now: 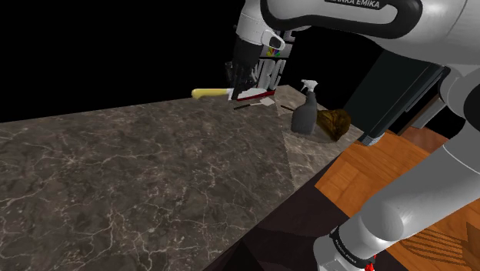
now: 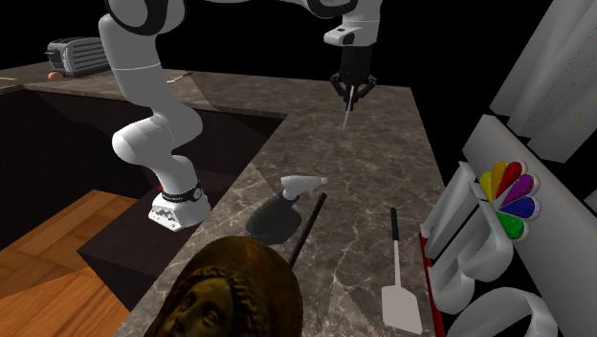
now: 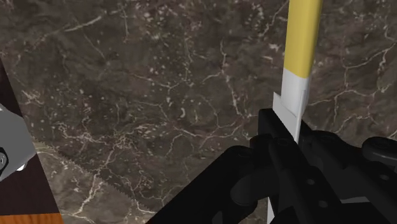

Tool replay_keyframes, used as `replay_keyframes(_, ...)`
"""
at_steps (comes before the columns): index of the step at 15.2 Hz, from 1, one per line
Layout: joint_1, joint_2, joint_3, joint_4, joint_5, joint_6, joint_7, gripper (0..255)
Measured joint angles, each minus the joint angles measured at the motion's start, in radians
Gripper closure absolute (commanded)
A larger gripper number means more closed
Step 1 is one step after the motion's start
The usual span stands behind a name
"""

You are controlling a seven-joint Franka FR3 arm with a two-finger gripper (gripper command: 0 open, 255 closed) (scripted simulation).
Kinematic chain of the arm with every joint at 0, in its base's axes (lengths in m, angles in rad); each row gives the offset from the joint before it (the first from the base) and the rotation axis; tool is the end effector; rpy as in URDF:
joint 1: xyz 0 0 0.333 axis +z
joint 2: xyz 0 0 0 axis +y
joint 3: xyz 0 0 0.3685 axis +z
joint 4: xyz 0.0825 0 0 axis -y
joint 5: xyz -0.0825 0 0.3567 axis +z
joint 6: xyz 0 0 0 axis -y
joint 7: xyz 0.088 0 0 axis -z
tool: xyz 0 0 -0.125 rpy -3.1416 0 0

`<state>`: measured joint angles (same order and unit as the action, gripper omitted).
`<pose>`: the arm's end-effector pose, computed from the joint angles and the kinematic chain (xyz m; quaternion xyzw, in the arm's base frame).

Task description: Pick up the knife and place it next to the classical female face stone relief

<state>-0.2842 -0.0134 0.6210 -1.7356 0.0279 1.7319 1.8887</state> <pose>0.5009 0.1808 0.6049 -0.7122 0.7019 0.0073 0.0076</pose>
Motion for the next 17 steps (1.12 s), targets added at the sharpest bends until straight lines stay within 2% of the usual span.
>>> replay_keyframes(8, 0.004, 0.022, 0.004, 0.129, -0.013, -0.111, 0.011, 255)
replay_keyframes(10, -0.013, -0.021, -0.013, 0.099, 0.011, -0.116, -0.022, 255)
replay_keyframes(14, -0.052, -0.181, -0.084, -0.049, 0.09, -0.112, -0.143, 255)
replay_keyframes(17, -0.069, -0.273, -0.144, -0.142, 0.121, -0.108, -0.232, 255)
